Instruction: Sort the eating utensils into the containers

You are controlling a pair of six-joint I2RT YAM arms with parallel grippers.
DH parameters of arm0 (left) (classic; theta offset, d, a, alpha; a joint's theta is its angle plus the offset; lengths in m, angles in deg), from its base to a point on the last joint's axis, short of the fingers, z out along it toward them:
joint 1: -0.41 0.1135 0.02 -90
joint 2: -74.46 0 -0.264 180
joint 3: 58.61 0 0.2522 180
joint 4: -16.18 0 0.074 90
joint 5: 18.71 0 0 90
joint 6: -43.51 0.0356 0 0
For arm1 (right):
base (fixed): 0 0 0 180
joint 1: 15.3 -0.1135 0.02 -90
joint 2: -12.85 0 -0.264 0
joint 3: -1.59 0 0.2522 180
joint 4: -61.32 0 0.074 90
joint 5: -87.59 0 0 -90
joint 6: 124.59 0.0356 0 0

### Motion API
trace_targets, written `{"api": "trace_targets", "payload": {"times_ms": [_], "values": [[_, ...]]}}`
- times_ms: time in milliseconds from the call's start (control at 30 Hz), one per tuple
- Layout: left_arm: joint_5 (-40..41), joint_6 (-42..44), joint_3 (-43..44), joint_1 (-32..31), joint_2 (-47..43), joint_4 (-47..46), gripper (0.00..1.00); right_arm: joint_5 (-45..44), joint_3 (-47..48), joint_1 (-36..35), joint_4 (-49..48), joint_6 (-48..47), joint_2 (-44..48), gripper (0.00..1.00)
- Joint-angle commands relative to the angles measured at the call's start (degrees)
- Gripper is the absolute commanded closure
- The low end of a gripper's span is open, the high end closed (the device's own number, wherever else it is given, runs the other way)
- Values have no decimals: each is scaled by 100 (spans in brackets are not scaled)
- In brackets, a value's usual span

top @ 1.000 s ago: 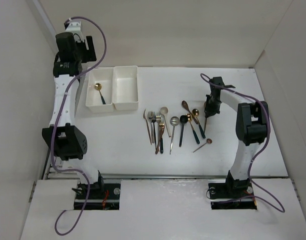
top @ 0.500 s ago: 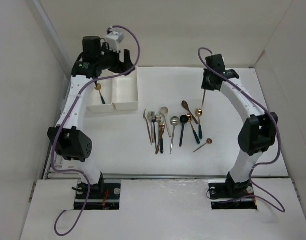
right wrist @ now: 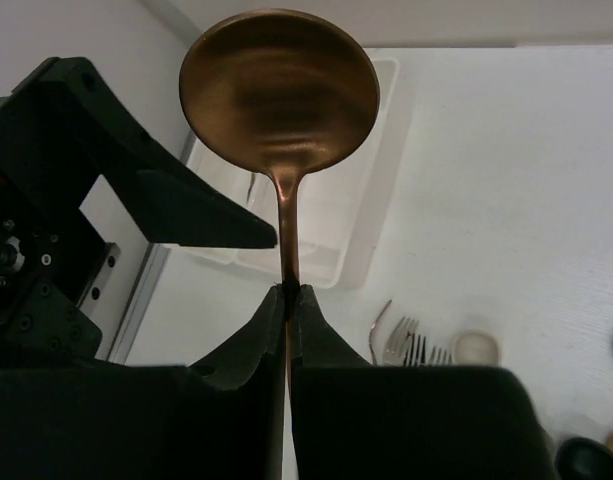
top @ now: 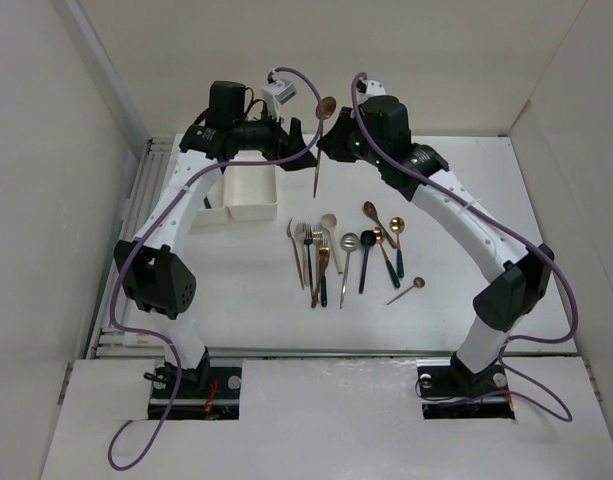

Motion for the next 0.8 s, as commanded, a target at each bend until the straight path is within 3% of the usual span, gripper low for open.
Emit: {"api": "trace_targets", "payload": {"times_ms": [0,200,267,333,367,500,533,600,633,667,767], "values": [[-454,-95,-49,-83,-123,-239,12,327,182,-139,-732,236,26,100],[-595,-95,-225,-153,-70,-291,13,503,234,-193,-881,411,-97,100],[-454,-95,-287,-206,-70,-291,24,600,234,-193,-943,473,-97,100],[-401,-165,-287,-206,61,-291,42,679,182,-245,-1004,526,-97,100],[-401,-253,-287,-206,62,-291,59,679,182,-245,-1004,526,-97,100],[-331,-481,-225,-30,123,-344,100,732,-19,-245,-1056,526,-97,100],[-200,-482,-225,-30,123,-344,100,793,-81,-245,-1057,474,-150,100],[336,-482,-225,110,123,-344,100,732,-196,-245,-1057,421,-150,77],[477,-482,-225,180,123,-344,100,732,-196,-167,-970,421,-150,62],[696,-534,-225,390,184,-283,100,732,-266,-88,-873,421,-150,37],[996,-604,-225,856,368,-108,100,803,-521,343,-425,473,-20,22]]}}
